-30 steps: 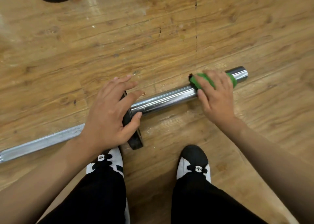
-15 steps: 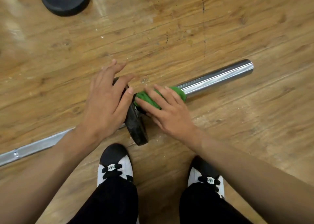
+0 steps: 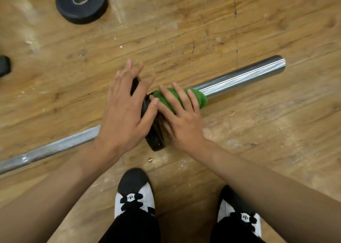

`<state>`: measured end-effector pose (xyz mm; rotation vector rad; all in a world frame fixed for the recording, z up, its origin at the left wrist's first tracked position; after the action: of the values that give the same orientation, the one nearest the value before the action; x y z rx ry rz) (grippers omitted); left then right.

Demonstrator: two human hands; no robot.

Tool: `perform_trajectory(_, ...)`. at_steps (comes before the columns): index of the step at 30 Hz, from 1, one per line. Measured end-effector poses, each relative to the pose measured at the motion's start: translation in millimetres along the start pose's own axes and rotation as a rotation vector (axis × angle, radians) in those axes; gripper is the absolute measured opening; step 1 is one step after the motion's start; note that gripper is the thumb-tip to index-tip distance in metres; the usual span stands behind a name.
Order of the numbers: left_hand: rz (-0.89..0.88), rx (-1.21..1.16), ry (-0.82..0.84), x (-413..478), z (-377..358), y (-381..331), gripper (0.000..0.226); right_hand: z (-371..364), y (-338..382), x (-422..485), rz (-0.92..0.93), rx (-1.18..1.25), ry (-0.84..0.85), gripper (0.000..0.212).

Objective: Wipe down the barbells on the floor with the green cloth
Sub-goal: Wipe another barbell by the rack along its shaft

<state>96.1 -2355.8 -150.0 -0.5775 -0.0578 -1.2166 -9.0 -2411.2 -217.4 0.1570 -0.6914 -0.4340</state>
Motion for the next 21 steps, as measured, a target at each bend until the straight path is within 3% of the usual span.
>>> perform_trajectory(2,-0.028,0.046,-0.039,13,6,3,0.048,-7,-6,7,0.210,-0.049,-0.004,0.060)
perform_trajectory(4,-0.072,0.094,-0.060,15,7,-1,0.048,-5,-46,15,0.279,-0.142,-0.043,0.056)
perform_trajectory(9,-0.077,0.208,-0.011,6,-7,8,0.059,32,-172,33,-0.147,-0.272,-0.172,0.046)
perform_trajectory(12,0.006,0.200,-0.040,28,-6,24,0.068,25,-184,57,-0.429,-0.320,-0.246,0.045)
perform_trajectory(14,0.071,0.192,-0.067,46,-4,35,0.071,8,-160,72,-0.507,-0.317,-0.277,0.044)
perform_trajectory(16,0.090,0.197,-0.079,60,-5,43,0.072,-19,-113,84,-0.400,-0.234,-0.239,0.043)
perform_trajectory(19,0.062,0.217,-0.088,70,-10,49,0.072,-57,-41,88,-0.077,-0.086,-0.112,0.051)
perform_trajectory(21,0.061,0.229,-0.090,76,-12,54,0.074,-66,-31,93,0.091,-0.059,-0.072,0.055)
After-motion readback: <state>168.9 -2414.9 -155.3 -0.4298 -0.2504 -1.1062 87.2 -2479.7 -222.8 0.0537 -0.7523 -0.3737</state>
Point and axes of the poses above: each hand's wrist, its own x-axis towards the middle knuckle, its own z-axis out of the back of the hand, y = z × x, the point moved 9 cm from there along x, towards the middle knuckle, and after that the axes turned 8 degrees about -y, right-handed, at the moved point
